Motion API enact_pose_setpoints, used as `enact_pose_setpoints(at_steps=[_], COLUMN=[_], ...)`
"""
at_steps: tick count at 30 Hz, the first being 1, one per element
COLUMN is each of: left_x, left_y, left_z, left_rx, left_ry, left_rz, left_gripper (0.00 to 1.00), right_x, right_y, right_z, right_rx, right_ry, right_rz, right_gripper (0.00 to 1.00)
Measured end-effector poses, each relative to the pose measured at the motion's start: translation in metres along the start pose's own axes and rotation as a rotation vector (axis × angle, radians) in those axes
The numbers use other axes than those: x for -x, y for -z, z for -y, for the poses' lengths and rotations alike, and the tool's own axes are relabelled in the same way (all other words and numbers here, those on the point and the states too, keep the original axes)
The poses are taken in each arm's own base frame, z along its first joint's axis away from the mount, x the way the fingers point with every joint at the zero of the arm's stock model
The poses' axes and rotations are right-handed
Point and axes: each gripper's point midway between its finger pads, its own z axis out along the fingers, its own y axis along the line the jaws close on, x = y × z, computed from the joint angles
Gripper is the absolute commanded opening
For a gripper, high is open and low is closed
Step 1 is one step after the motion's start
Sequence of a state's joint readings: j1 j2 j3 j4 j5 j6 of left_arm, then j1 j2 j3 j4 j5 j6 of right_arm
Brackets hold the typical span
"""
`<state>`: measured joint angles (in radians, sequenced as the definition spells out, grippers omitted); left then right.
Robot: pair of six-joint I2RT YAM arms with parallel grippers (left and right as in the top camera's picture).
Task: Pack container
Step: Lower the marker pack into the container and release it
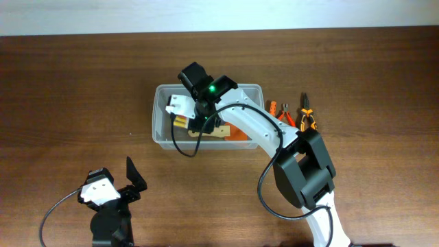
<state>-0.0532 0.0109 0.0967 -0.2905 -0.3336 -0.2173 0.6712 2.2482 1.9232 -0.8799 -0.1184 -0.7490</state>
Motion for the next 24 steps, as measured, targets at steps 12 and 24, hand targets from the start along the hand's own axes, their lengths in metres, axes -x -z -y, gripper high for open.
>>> enact_pose_setpoints(at_steps=[12,24], left_x=[0.000,0.000], left_y=[0.000,0.000], left_z=[0.000,0.000], left_rx=[0.000,0.000], left_ry=[0.000,0.000], left_rz=[0.000,0.000], left_gripper=[0.99,0.99], right_x=[0.024,-0.010], right_y=[0.004,0.188], right_z=[0.014,0.095], right_rx=[-0.051,-0.361], right_ry=[0.001,-0.381], right_rz=[0.099,0.081], right_gripper=[0.98,0.99])
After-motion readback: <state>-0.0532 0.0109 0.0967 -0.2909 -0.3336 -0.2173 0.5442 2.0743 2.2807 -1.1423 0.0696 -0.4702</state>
